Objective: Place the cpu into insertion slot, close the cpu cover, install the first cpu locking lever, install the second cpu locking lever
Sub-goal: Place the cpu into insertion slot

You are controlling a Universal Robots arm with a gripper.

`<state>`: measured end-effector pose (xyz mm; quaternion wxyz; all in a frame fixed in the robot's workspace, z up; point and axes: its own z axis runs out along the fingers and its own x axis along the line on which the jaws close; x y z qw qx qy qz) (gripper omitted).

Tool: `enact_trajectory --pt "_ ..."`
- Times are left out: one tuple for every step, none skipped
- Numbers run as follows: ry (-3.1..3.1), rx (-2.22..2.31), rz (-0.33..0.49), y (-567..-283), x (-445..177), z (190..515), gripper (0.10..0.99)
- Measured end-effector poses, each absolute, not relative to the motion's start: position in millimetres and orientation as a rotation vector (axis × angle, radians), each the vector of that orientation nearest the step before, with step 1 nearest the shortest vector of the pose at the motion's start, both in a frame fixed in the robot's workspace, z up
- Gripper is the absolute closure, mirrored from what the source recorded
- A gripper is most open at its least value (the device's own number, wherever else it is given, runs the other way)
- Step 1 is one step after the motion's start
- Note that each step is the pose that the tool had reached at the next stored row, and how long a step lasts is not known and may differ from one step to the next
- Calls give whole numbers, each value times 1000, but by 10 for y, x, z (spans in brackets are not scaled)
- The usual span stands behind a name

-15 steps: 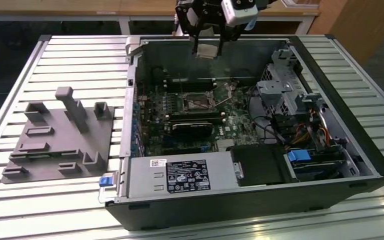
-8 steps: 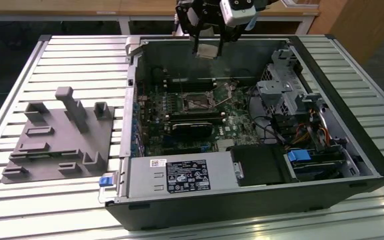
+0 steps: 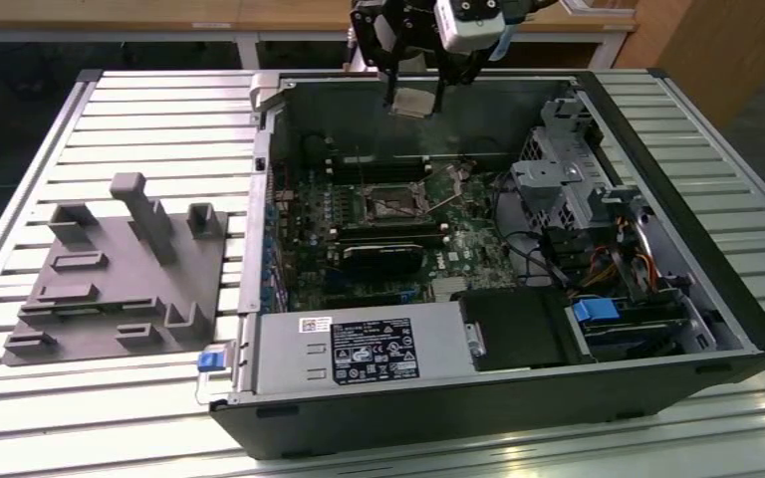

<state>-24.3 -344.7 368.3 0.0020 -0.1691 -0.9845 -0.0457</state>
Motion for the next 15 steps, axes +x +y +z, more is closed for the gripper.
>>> enact_trajectory --pt "-3088 -541 -143 -3447 -243 3682 549" --pt "-3086 -552 -144 -3447 -243 3681 549" --pt "-3084 -563 -143 -3447 -243 3681 549" --pt "-3083 -573 -143 -3447 -243 3680 549" --pt "-3081 -584 -143 -3447 -243 3679 549" --pt "-3079 -595 -144 -3447 -243 3678 549" --pt "-3077 -606 -144 -3447 -243 3677 549" --pt "-3075 -620 -144 -3447 -244 3677 549" --pt "-3073 -632 -144 -3447 -244 3676 549" --pt "-3071 -643 -144 -3447 -244 3676 549" --pt "-3069 -653 -144 -3447 -244 3675 549" --pt "-3067 -665 -144 -3447 -245 3675 549" --pt "-3065 -677 -144 -3447 -245 3674 549" --pt "-3063 -686 -144 -3447 -245 3674 549" --pt "-3061 -695 -144 -3447 -245 3674 549"
